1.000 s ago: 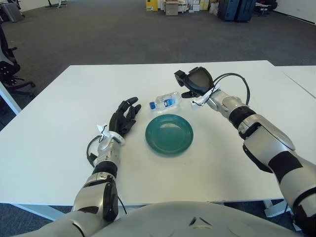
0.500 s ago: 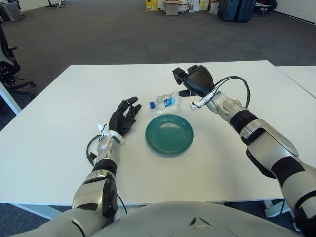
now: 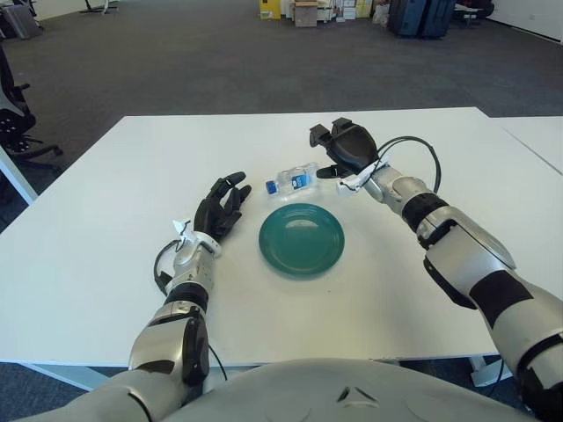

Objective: Put the bottle into the plate.

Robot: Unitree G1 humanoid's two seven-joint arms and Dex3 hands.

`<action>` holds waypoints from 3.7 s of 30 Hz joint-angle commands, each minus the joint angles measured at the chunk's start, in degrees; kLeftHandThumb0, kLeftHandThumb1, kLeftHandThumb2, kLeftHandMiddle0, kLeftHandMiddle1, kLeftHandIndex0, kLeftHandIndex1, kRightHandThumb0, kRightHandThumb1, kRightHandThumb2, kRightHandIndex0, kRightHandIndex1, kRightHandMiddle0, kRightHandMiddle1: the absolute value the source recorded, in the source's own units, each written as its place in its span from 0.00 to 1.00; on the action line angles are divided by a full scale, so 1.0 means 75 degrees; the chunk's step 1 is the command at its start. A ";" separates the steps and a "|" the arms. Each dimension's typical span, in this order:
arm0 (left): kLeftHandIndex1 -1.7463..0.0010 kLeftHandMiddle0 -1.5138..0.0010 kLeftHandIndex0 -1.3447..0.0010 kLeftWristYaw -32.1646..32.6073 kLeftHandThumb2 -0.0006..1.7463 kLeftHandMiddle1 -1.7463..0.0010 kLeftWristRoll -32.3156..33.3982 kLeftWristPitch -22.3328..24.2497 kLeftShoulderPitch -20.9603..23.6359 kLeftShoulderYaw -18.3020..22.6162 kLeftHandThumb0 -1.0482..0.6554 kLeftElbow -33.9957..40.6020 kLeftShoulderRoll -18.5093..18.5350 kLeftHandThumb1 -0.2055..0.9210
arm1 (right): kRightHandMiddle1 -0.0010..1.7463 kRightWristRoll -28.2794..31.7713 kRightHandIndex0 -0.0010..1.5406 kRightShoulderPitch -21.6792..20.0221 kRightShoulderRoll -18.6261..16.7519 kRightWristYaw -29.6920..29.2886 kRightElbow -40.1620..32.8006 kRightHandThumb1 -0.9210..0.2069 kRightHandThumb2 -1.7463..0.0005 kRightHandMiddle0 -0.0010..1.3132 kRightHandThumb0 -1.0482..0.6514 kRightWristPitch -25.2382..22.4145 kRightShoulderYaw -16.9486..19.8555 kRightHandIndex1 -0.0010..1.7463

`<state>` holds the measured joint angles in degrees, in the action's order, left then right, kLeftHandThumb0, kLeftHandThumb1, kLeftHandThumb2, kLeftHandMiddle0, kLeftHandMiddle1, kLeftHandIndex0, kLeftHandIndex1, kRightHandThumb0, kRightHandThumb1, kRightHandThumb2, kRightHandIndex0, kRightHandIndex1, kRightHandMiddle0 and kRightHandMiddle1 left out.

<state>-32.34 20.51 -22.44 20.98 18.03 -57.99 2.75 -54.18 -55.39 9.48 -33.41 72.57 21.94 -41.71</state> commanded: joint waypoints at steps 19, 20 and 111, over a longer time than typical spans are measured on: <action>0.44 0.66 0.80 0.0080 0.40 0.68 -0.0037 0.0132 -0.0165 0.0000 0.32 -0.0123 -0.0199 0.96 | 0.00 0.0628 0.00 -0.0223 -0.0902 0.2107 0.0633 0.00 0.58 0.00 0.00 -0.0486 0.0285 0.00; 0.44 0.66 0.80 0.0086 0.40 0.68 -0.0038 0.0129 -0.0171 -0.0001 0.32 -0.0117 -0.0207 0.96 | 0.00 0.0638 0.00 -0.0216 -0.0919 0.2143 0.0641 0.00 0.58 0.00 0.00 -0.0509 0.0289 0.00; 0.00 0.63 0.83 -0.1797 0.32 0.18 0.1803 0.1363 -0.0950 0.0665 0.40 0.1622 -0.0561 0.98 | 1.00 0.0155 0.42 0.0747 -0.1538 0.1570 0.1030 0.58 0.21 0.31 0.62 -0.2142 -0.0510 1.00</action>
<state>-45.02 32.84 -13.81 14.62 22.35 -44.91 -1.32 -52.36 -49.59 -2.66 -23.09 79.43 5.75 -45.03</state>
